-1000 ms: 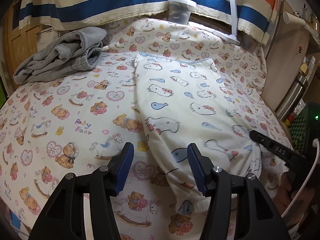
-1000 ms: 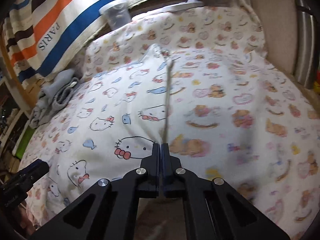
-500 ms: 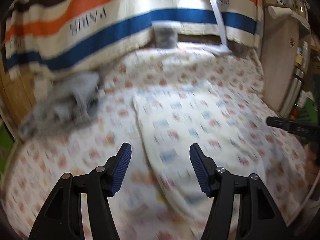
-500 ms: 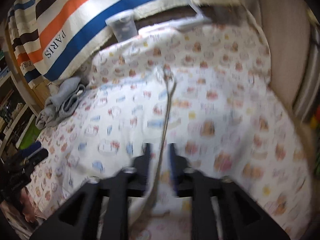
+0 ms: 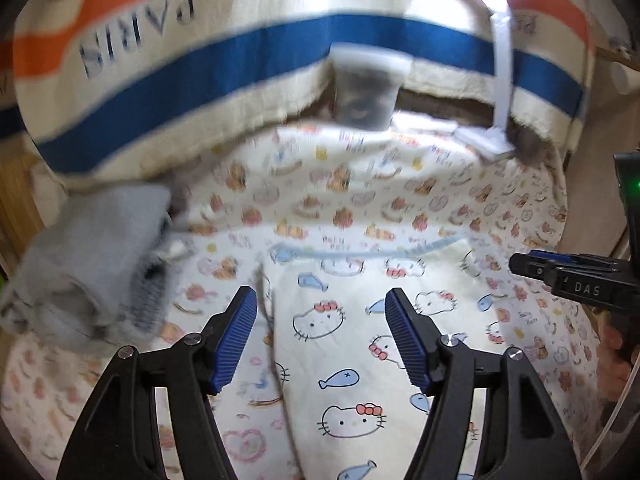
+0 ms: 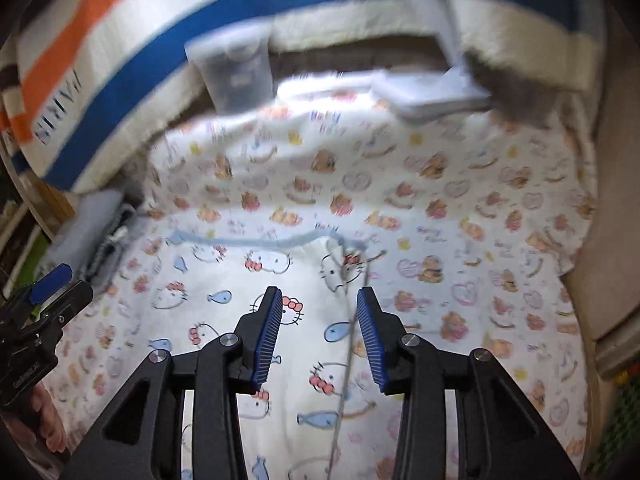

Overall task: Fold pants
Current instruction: 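Move the right tool to the light blue waistband and pinch its edge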

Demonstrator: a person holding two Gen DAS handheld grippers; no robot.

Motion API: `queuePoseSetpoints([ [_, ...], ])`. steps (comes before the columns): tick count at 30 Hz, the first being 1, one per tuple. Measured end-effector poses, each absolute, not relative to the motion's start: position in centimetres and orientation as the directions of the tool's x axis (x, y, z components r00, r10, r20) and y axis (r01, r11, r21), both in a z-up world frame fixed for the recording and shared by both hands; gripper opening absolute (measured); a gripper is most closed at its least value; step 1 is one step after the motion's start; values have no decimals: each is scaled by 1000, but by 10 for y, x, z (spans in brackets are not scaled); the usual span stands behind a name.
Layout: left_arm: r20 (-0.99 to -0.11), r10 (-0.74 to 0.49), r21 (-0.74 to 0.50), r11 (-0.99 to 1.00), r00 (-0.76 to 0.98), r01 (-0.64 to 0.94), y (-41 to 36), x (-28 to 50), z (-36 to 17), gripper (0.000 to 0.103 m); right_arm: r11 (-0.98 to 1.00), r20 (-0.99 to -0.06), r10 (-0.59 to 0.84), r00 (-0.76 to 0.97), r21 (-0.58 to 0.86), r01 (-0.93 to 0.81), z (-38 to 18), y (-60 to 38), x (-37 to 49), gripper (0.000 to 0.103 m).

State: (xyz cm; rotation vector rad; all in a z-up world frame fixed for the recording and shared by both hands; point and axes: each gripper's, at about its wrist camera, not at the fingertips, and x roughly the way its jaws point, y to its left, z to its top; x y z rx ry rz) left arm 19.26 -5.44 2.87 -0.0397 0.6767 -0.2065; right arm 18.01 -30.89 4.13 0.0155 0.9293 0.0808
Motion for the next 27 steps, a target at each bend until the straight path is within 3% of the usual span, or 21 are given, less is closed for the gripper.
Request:
queuePoseSetpoints([
  [9,-715,-214,-140,977,666,163,-49,212,-17,65,992,-836,20,548,-52,-115,8,-295,226,39],
  [13,-703,-195,-107,980,684,169,-54,211,-17,65,986,-862,-18,507,-100,-135,-15,-291,240,18],
  [18,-707,-189,-109,981,682,159,-52,214,-21,65,986,-842,-75,534,-141,-83,-27,-303,248,17],
  [22,-712,-189,-107,981,676,161,-52,215,-23,65,995,-809,48,586,-13,-99,-22,-318,247,18],
  [27,-702,-194,-113,980,685,162,-50,214,-21,65,995,-834,79,546,33,-93,-30,-327,254,18],
])
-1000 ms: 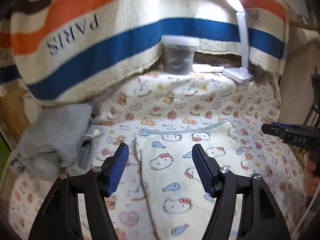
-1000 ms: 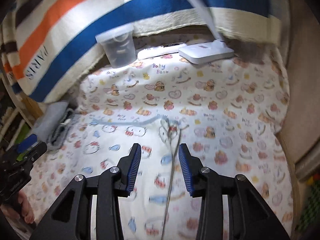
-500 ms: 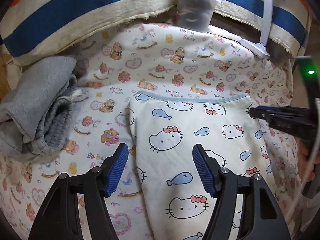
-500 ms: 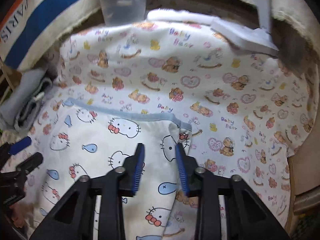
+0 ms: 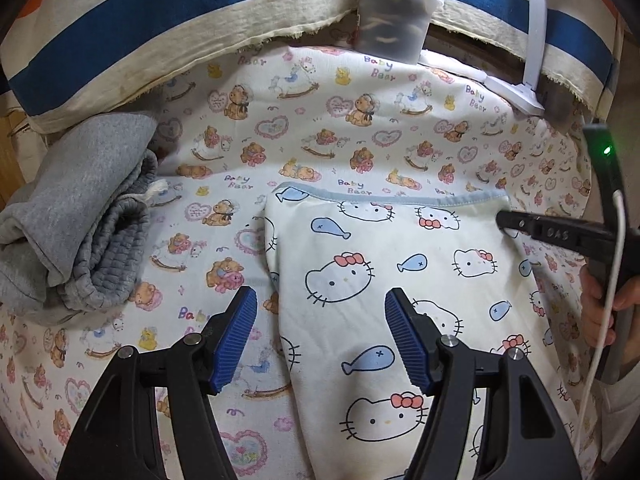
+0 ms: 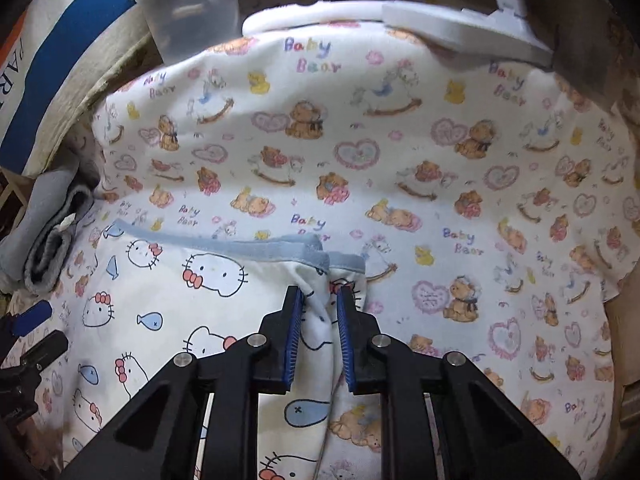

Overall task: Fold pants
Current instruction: 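Move the right tool to the light blue waistband and pinch its edge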

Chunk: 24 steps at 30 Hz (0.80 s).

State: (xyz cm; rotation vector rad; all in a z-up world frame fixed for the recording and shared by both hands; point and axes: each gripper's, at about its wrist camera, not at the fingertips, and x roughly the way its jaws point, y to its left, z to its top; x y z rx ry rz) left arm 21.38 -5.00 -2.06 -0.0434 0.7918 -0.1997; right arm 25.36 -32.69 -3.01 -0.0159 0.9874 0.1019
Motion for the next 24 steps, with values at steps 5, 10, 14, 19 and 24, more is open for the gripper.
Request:
queuePoseSetpoints([
  [5,-697,-197,-120,980,689,159,-48,212,-19,65,995,-823,101,558,84,-55,-39,-335,254,2],
  [10,-695,-197,-110,980,691,169,-51,210,-20,65,998,-801,65,595,61,-27,-36,-338,254,2],
  [14,-703,-196,-96,979,684,181,-56,210,-22,65,998,-841,54,539,32,-50,-50,-335,261,2],
  [19,-712,-184,-79,980,677,183,-59,212,-26,65,998,-829,61,556,47,-38,-29,-341,259,4],
  [24,-694,-196,-99,979,692,177,-54,210,-21,65,997,-807,69,586,40,-63,7,-334,241,35],
])
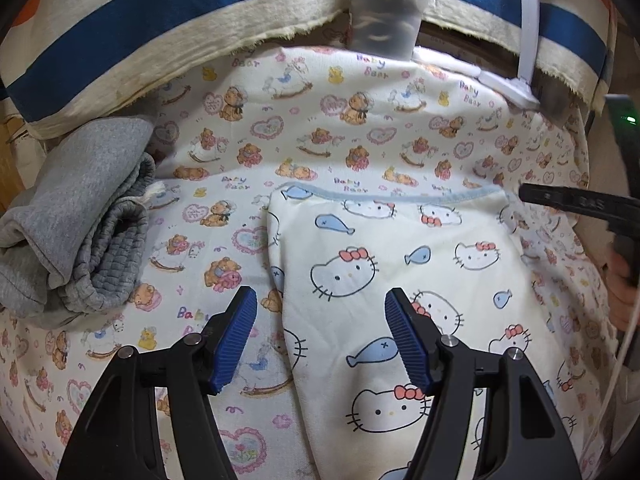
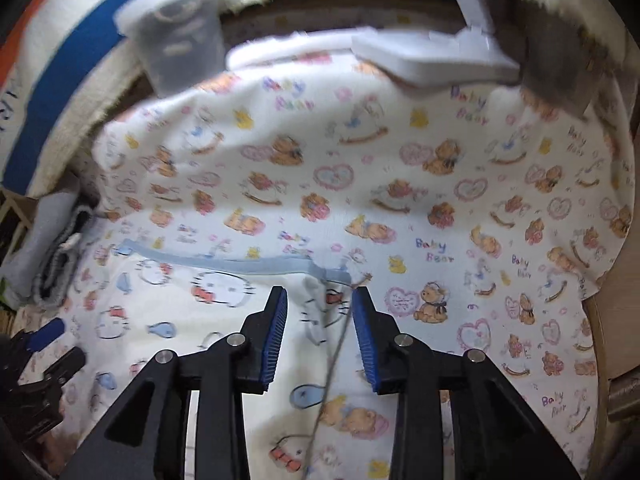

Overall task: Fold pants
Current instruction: 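Move the right tool to the light blue waistband and pinch its edge, then close the left tool on the waistband edge while the right tool regrasps beside it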

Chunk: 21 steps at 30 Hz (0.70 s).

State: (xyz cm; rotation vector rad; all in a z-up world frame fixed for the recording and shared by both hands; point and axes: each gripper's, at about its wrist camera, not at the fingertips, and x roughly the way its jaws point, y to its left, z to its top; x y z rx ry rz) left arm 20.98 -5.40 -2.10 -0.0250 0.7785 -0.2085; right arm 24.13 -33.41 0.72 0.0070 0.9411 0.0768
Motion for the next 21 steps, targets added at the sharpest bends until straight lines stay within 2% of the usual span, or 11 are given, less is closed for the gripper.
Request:
queuePoseSetpoints([
  [4,-691,-190,-98,981,697,170,-52,209,-20,65,993,-803,119,584,90,-79,20,-324,226,35],
  [7,-693,-191,-101,980,696,169,-52,210,-19,65,974,-849,225,477,191,-120,10,-320,214,35],
  [10,-688,-194,-99,980,700,174,-52,208,-17,65,958,-876,281,391,234,-165,-3,-310,196,35],
  [14,-675,-200,-81,977,711,198,-57,205,-12,66,969,-900,209,383,136,-208,-20,-298,175,35],
  [18,-690,-194,-68,977,698,204,-61,203,-6,66,980,-930,183,320,146,-136,-41,-311,175,35],
  [20,-704,-234,-98,967,671,235,-59,192,-1,66,985,-922,154,356,114,-130,-33,-316,164,35],
  [21,-710,-207,-67,971,673,228,-59,184,3,66,985,-911,152,383,107,-136,-24,-318,154,35],
])
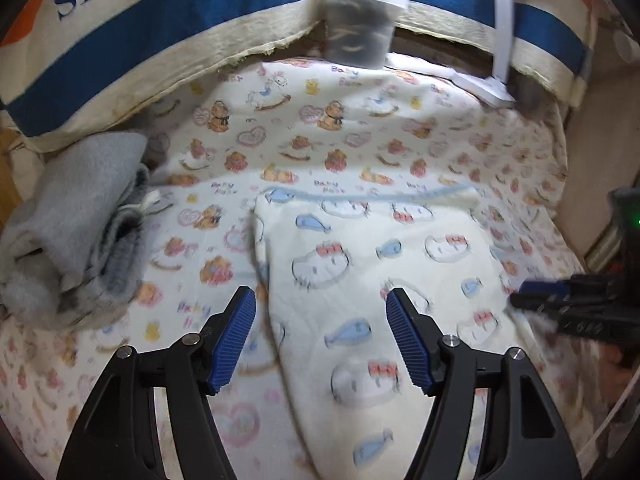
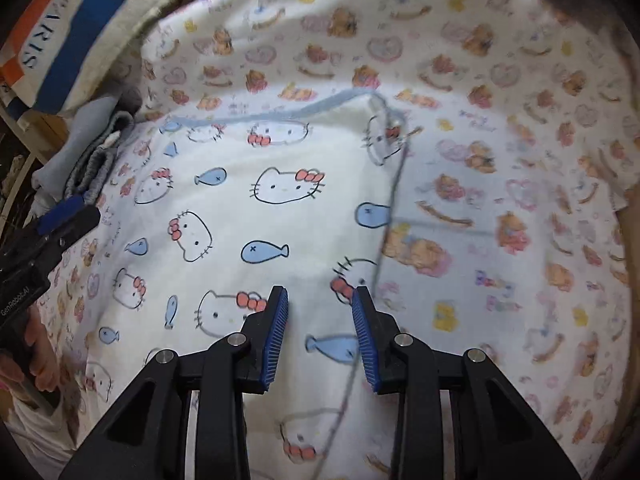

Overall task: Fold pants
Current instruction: 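Close the left tool on the waistband edge while the right tool regrasps beside it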

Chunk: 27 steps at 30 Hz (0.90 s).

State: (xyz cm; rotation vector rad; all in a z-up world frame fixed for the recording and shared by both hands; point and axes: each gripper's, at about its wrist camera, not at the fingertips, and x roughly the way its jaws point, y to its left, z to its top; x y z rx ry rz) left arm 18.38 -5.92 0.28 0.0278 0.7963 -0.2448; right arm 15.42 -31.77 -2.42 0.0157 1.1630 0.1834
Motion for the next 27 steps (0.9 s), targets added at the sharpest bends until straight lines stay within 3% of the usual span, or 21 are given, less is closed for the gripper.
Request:
queuePoseSetpoints([
  [4,-696,-170,5,971,698,241,-58,149,15,69,974,-870,186,457,105,-199,10,-323,111,35],
  [8,-689,-179,-44,977,702,206,-47,131,19,69,972,-841,211,498,129,-195,36,-332,87,36],
  [10,-672,-185,-52,978,717,203,-44,123,22,69,973,-828,216,517,140,-182,43,-337,82,41],
  [11,-667,-184,-47,977,722,206,-44,120,23,69,974,-822,212,529,136,-178,45,-336,82,49],
  [19,-625,-135,-29,988,769,150,-39,157,41,69,989,-775,149,614,105,-107,62,-347,107,51],
  [21,-630,-126,-25,990,766,142,-40,181,42,69,988,-760,154,631,127,-89,67,-350,126,67],
  [23,-653,-122,-36,991,748,131,-40,206,38,69,987,-748,157,645,134,-86,68,-352,150,76],
  [27,-690,-145,-84,989,709,121,-38,251,23,69,991,-757,136,639,94,-99,53,-352,199,76],
])
